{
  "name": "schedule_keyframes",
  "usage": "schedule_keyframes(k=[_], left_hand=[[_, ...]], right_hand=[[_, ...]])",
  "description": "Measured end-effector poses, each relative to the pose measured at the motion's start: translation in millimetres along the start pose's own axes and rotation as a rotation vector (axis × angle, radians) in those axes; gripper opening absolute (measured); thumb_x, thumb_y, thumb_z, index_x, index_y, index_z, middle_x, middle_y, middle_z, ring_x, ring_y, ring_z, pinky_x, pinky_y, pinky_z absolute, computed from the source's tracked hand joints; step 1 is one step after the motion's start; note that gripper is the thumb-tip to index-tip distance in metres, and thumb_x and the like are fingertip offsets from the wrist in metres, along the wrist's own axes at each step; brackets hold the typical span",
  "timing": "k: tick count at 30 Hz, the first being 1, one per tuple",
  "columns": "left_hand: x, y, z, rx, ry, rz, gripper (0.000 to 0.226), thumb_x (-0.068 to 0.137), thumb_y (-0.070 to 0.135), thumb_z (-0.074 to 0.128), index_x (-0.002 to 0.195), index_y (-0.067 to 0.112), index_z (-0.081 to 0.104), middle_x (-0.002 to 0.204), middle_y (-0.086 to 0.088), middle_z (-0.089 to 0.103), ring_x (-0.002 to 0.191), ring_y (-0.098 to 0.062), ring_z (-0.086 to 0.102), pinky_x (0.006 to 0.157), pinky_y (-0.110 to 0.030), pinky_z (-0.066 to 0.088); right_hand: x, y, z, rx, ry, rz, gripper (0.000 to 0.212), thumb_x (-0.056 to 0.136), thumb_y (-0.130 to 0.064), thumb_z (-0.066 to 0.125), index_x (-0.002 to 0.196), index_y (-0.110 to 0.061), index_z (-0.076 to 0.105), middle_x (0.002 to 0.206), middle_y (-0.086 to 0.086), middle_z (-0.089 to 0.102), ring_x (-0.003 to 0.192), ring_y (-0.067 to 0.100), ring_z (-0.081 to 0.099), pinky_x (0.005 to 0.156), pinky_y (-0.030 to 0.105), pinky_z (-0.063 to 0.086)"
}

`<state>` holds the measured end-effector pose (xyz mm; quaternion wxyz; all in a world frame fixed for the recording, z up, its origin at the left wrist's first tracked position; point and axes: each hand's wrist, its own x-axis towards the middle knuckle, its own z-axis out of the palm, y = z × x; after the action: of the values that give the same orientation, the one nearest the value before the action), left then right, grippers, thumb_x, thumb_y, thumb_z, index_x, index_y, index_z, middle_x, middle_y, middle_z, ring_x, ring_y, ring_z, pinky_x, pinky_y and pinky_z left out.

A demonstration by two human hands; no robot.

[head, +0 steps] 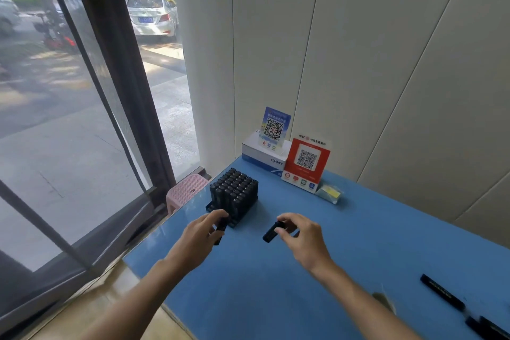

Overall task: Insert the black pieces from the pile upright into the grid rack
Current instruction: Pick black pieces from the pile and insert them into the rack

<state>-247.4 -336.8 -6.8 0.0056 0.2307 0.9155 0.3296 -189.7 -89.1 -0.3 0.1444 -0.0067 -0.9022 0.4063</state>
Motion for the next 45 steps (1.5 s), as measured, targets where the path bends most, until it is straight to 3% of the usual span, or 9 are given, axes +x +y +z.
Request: schedule_keyframes(k=[3, 8, 16, 19, 23, 26, 31, 35, 45], left_hand=[[21.2, -14.3, -4.0, -0.014, -0.006, 0.016, 0.037, 0.089, 0.010, 0.061, 0.123, 0.018, 0.051, 0.098, 0.000, 0.059, 0.071, -0.008, 0.060, 0.064, -0.014, 0.049], [63.5, -44.9, -9.0, -0.011, -0.043, 0.103, 0.037, 0.087, 0.014, 0.063, 0.120, 0.022, 0.050, 0.103, -0.001, 0.062, 0.081, -0.015, 0.061, 0.074, -0.032, 0.055], [113.2, -65.5, -21.8, 0.067, -0.130, 0.358, 0.033, 0.088, 0.024, 0.060, 0.120, 0.023, 0.051, 0.105, 0.002, 0.060, 0.089, -0.012, 0.054, 0.071, -0.020, 0.041], [122.7, -74.2, -23.6, 0.058, -0.137, 0.471, 0.033, 0.087, 0.022, 0.063, 0.118, 0.022, 0.054, 0.108, 0.000, 0.059, 0.099, -0.017, 0.054, 0.074, -0.026, 0.044], [133.9, -90.0, -19.6, 0.057, -0.135, 0.571, 0.028, 0.081, 0.018, 0.069, 0.107, 0.017, 0.060, 0.100, -0.001, 0.063, 0.092, -0.021, 0.055, 0.065, -0.022, 0.039], [142.9, -102.6, -14.7, 0.058, -0.153, 0.651, 0.027, 0.077, 0.019, 0.073, 0.100, 0.020, 0.059, 0.094, 0.004, 0.063, 0.089, -0.019, 0.054, 0.069, -0.031, 0.048], [148.1, -110.3, -14.4, 0.033, -0.120, 0.712, 0.033, 0.070, 0.019, 0.079, 0.097, 0.020, 0.060, 0.098, 0.005, 0.062, 0.090, -0.015, 0.050, 0.072, -0.032, 0.049], [155.6, -117.5, -14.0, -0.024, -0.101, 0.680, 0.031, 0.067, 0.016, 0.080, 0.095, 0.018, 0.065, 0.097, 0.005, 0.066, 0.092, -0.011, 0.048, 0.075, -0.033, 0.050], [164.5, -120.4, -14.6, -0.015, -0.144, 0.747, 0.022, 0.072, 0.020, 0.077, 0.093, 0.021, 0.068, 0.095, 0.010, 0.067, 0.091, -0.011, 0.052, 0.079, -0.024, 0.039]], right_hand=[[17.1, -5.4, 11.2, 0.009, 0.017, 0.010, 0.017, 0.079, -0.013, 0.073, 0.096, -0.017, 0.069, 0.084, -0.008, 0.066, 0.077, 0.003, 0.060, 0.070, 0.006, 0.043], [37.8, -20.9, 42.0, 0.009, 0.044, 0.033, 0.018, 0.080, -0.015, 0.072, 0.098, -0.018, 0.069, 0.084, -0.009, 0.066, 0.077, 0.006, 0.060, 0.071, 0.008, 0.045], [60.4, -47.5, 91.7, -0.121, 0.094, 0.059, 0.019, 0.083, -0.021, 0.068, 0.102, -0.024, 0.066, 0.094, -0.017, 0.060, 0.085, 0.000, 0.054, 0.076, 0.013, 0.041], [64.7, -55.9, 105.7, -0.190, 0.154, 0.077, 0.018, 0.084, -0.021, 0.068, 0.102, -0.023, 0.066, 0.094, -0.016, 0.060, 0.090, 0.004, 0.052, 0.079, 0.017, 0.042], [71.1, -63.7, 121.5, -0.264, 0.197, 0.105, 0.019, 0.083, -0.019, 0.068, 0.102, -0.021, 0.066, 0.096, -0.007, 0.062, 0.094, 0.011, 0.053, 0.080, 0.024, 0.045], [75.4, -67.6, 132.3, -0.328, 0.213, 0.136, 0.020, 0.083, -0.017, 0.067, 0.103, -0.019, 0.067, 0.097, -0.006, 0.062, 0.096, 0.014, 0.052, 0.079, 0.027, 0.046], [77.7, -71.5, 145.4, -0.447, 0.213, 0.169, 0.021, 0.083, -0.013, 0.066, 0.105, -0.016, 0.065, 0.101, -0.006, 0.064, 0.096, 0.016, 0.052, 0.074, 0.027, 0.046], [80.9, -70.7, 152.2, -0.542, 0.208, 0.162, 0.021, 0.074, -0.010, 0.075, 0.093, -0.016, 0.066, 0.090, -0.006, 0.066, 0.087, 0.017, 0.055, 0.065, 0.033, 0.053], [91.3, -69.8, 159.4, -0.633, 0.272, 0.100, 0.023, 0.064, -0.009, 0.083, 0.079, -0.015, 0.067, 0.081, -0.007, 0.063, 0.077, 0.015, 0.056, 0.056, 0.024, 0.051]])
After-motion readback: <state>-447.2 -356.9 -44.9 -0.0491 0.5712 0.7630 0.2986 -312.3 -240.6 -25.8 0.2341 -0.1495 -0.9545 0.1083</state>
